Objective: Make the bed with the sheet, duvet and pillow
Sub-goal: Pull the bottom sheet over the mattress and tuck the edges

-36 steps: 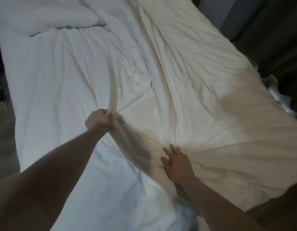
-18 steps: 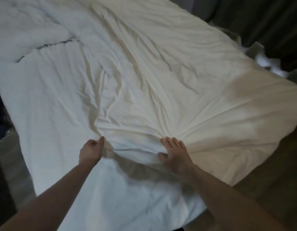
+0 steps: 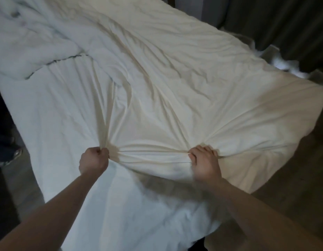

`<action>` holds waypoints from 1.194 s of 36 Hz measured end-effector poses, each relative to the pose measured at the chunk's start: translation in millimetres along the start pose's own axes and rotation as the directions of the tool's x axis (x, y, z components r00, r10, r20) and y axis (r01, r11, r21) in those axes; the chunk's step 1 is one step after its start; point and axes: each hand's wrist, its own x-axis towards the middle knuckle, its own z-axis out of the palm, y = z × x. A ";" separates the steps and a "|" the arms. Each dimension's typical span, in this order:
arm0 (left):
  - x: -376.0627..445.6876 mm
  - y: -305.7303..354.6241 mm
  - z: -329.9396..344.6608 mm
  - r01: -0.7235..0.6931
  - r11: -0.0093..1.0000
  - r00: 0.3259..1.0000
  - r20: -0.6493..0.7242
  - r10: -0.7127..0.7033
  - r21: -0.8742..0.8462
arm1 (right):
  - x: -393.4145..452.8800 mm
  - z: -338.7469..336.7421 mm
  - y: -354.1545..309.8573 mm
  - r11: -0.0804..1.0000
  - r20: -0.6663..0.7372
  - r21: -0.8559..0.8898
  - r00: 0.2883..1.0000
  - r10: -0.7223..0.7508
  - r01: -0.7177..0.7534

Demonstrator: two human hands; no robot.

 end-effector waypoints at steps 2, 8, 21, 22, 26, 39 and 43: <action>-3.7 -4.2 1.9 0.001 1.000 1.000 0.005 -0.001 -0.008 | -5.1 1.4 -1.3 1.000 -0.022 0.012 1.000 -0.007 0.007; -8.2 -37.3 11.1 -0.041 0.999 0.994 0.102 0.038 0.032 | -22.4 14.7 -7.7 0.999 0.025 0.010 0.999 0.048 -0.048; -32.6 -276.0 -1.9 0.062 0.916 0.949 0.260 -0.177 0.397 | -214.9 53.6 -101.1 0.721 0.122 0.214 0.751 0.649 -0.659; -34.4 -295.7 0.1 0.131 0.899 0.935 0.249 -0.253 0.418 | -231.1 56.3 -108.6 0.661 0.184 0.191 0.688 0.702 -0.725; -54.4 -336.1 -2.7 0.247 0.921 0.806 0.462 -0.369 0.302 | -298.2 107.2 -116.1 0.298 0.431 0.268 0.390 0.814 -0.916; -84.1 -345.1 9.3 -0.162 0.920 0.912 0.409 0.001 0.357 | -353.2 126.6 -186.5 0.597 0.614 -0.031 0.456 0.644 -0.802; -76.1 -345.1 -1.5 -0.315 0.802 0.874 0.485 0.037 0.507 | -372.9 125.3 -197.7 0.562 0.653 -0.038 0.405 0.640 -0.826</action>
